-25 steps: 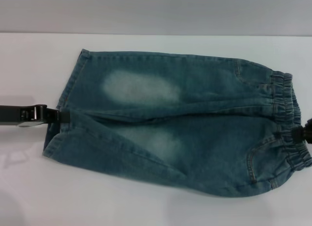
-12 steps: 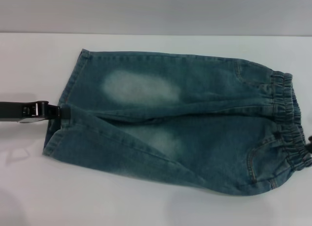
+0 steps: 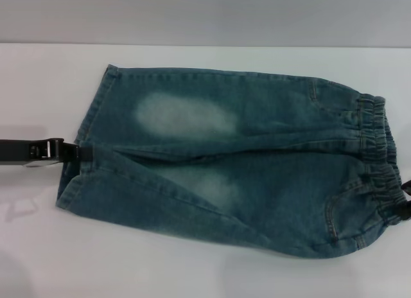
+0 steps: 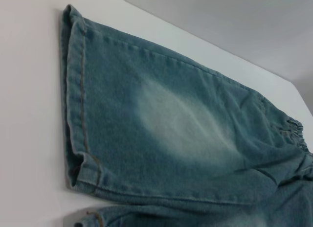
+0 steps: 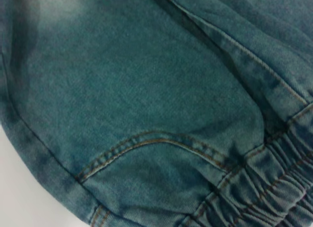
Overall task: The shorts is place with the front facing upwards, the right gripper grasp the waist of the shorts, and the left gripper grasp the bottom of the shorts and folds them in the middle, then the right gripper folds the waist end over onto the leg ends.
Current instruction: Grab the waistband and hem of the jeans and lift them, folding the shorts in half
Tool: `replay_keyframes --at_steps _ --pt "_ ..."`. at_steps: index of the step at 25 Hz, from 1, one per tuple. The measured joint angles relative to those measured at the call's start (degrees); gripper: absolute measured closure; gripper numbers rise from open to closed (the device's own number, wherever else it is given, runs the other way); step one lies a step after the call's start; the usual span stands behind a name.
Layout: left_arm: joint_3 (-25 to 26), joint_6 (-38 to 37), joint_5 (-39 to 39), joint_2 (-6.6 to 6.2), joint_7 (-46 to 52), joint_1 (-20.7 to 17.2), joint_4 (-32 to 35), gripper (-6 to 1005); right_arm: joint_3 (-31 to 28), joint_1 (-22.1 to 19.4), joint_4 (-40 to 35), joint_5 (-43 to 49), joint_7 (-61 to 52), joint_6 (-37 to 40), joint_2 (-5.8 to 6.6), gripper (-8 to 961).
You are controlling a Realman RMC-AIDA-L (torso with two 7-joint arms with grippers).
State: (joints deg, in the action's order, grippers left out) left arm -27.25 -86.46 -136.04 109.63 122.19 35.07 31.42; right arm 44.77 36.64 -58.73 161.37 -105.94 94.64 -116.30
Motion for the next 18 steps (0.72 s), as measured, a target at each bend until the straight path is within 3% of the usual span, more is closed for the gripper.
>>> replay_keyframes --at_steps 3,18 --pt "0.01 0.0 -0.01 0.04 -0.02 -0.15 -0.04 963 0.46 0.26 0.68 0.02 0.01 0.29 0.05 443" --pt "-0.07 0.68 -0.37 0.08 -0.59 -0.32 -0.04 960 1.99 0.28 1.12 -0.31 0.61 3.58 0.31 443"
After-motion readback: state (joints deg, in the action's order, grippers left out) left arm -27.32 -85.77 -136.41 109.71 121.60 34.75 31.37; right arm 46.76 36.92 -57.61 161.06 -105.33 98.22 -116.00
